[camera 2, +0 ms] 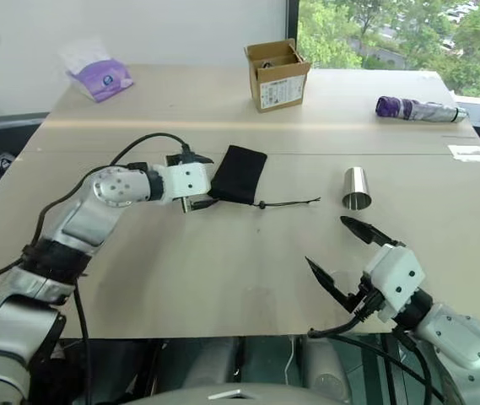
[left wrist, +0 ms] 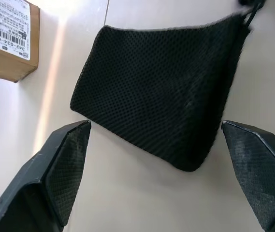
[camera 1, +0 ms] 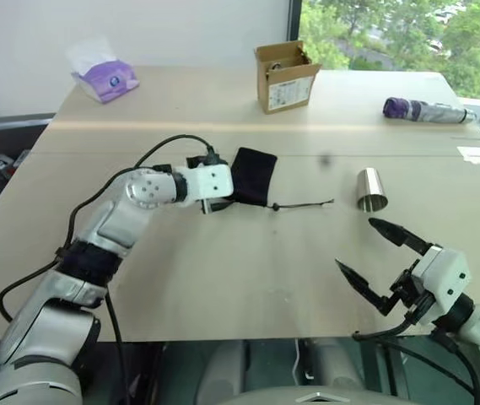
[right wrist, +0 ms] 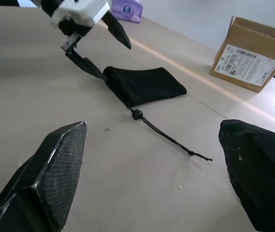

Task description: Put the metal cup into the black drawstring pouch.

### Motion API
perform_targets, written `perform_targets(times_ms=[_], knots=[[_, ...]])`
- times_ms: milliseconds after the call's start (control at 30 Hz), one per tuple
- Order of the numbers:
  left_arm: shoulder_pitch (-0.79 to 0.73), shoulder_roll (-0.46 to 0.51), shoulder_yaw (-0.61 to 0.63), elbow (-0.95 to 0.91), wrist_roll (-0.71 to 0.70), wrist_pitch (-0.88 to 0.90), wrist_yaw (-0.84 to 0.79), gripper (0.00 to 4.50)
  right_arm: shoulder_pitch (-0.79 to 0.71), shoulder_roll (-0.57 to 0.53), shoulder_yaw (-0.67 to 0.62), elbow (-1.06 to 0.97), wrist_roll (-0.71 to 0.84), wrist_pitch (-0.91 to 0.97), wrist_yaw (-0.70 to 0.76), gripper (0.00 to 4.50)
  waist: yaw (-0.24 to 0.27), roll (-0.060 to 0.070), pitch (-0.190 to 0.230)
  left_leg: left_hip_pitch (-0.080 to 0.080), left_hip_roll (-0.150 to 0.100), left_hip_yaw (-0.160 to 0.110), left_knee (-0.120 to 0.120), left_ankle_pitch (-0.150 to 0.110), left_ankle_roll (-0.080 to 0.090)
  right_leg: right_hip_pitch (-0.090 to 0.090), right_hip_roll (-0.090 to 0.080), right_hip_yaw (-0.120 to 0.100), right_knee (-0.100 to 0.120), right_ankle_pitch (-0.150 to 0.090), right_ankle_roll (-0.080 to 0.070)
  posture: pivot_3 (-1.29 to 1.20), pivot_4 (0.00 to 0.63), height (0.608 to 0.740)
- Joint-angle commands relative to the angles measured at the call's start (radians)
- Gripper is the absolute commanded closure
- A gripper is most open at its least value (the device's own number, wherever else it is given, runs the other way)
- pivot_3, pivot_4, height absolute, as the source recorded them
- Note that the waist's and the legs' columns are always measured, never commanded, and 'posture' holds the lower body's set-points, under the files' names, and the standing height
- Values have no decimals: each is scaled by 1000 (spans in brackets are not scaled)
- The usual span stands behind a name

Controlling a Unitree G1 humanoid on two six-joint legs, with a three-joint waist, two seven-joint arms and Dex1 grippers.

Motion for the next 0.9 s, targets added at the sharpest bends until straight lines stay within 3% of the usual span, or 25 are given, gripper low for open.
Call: perform_targets(times_ms=[33,367,467,567,633,667,700,767,900], knots=[[-71,-35,-9,114,44,-127,-9,0,18,15,6,-54,-27,-1,-40,57,0,0,0,0,0,0,1,0,0,0,0,0,0,0,0,0,150,740],[-259,-156,-38,502,83,-335,-132,0,48,34,36,-76,-69,-1,-92,57,-5,0,0,0,0,0,1,0,0,0,0,0,1,0,0,0,150,740],[-299,-182,-40,593,90,-377,-167,804,55,47,49,-83,-79,4,-109,0,-5,-1,0,0,0,0,2,0,0,0,0,0,1,0,0,0,150,740],[-325,-198,-25,636,78,-390,-201,2161,65,55,52,-92,-83,16,-123,0,-6,-1,0,-1,0,0,3,0,0,0,0,0,1,0,0,0,150,740],[-334,-203,-10,641,58,-379,-231,2711,70,57,51,-97,-88,31,-133,0,-6,-1,0,-1,0,0,3,0,0,0,0,0,2,0,0,0,150,740],[-336,-205,-2,641,47,-365,-248,3338,71,59,49,-99,-88,37,-138,0,-6,-1,0,-1,0,0,3,0,0,0,0,0,2,0,0,0,150,740],[-337,-208,8,639,35,-341,-268,3474,68,60,48,-99,-90,46,-144,0,-6,-1,0,-1,0,0,3,0,0,0,0,0,2,0,0,0,150,740],[-339,-219,32,628,0,-265,-322,4347,55,62,47,-94,-112,56,-162,0,-6,-1,0,-1,0,0,4,0,0,0,0,0,2,0,0,0,150,740],[-369,-250,82,585,-72,21,-427,4440,-26,52,41,-77,-172,212,-230,0,-8,-1,0,-1,0,0,5,0,1,0,0,0,3,0,0,0,150,740]])
